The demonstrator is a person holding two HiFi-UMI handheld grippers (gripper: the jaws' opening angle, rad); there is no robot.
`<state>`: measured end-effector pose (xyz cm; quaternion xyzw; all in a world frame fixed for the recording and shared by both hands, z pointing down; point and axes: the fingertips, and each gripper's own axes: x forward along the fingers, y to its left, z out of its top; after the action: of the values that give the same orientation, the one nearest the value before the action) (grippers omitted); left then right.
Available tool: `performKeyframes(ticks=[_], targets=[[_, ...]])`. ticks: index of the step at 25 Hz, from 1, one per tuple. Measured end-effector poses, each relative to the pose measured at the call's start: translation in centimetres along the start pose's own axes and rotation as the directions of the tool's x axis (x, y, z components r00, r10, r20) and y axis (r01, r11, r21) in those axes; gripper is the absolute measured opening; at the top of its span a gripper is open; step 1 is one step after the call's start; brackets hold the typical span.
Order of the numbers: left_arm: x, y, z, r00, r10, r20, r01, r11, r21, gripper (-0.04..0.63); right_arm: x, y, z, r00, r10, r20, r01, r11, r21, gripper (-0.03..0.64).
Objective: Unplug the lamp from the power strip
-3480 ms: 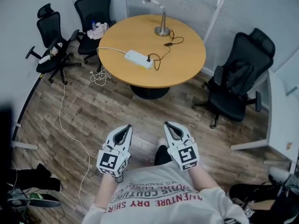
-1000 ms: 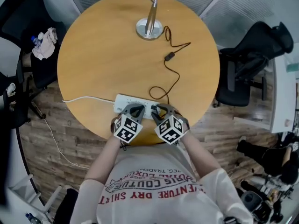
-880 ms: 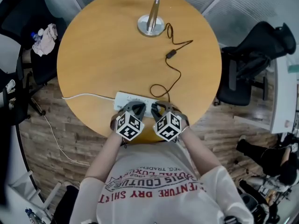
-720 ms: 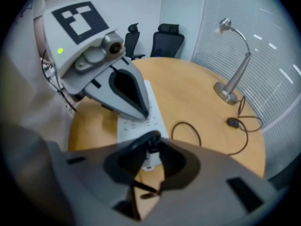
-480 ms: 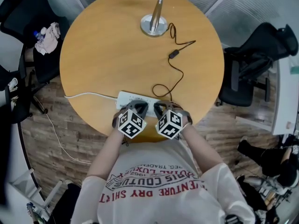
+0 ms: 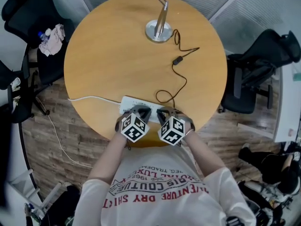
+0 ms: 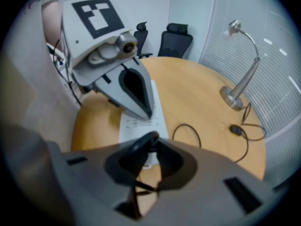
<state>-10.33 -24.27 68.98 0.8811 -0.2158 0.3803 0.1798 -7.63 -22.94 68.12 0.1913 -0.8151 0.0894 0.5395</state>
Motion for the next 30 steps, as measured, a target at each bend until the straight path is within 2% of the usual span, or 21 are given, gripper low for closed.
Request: performKeyframes(ticks=[14, 18, 22, 30], targets=[[0.2, -0.3, 0.0, 1.0, -0.023, -0.016, 0.022, 0.999, -0.044, 0.026, -0.5, 0.4, -0.1, 0.997, 0.015, -0.073, -0.015, 1.0, -0.006, 0.071], [0.2, 0.1, 0.3, 1.0, -0.016, -0.014, 0.015, 0.999, -0.038, 0.027, -4.0, -2.5, 3.5, 0.998, -0.017, 0.057, 0.011, 0.995, 0.099, 0.071], [0.1, -0.1, 0.0, 1.0, -0.01, -0.015, 0.009, 0.999, -0.053, 0.027, -5.6, -4.6, 4.7, 0.999, -0.008, 0.048, 0.004, 0.996, 0.087, 0.071], [0.2, 0.0, 0.0, 1.0, -0.013, -0.021, 0.012, 0.996, -0.086, 0.028, -6.6, -4.5, 5.3, 0.994, -0.02, 0.107, 0.002, 0.986, 0.166, 0.072]])
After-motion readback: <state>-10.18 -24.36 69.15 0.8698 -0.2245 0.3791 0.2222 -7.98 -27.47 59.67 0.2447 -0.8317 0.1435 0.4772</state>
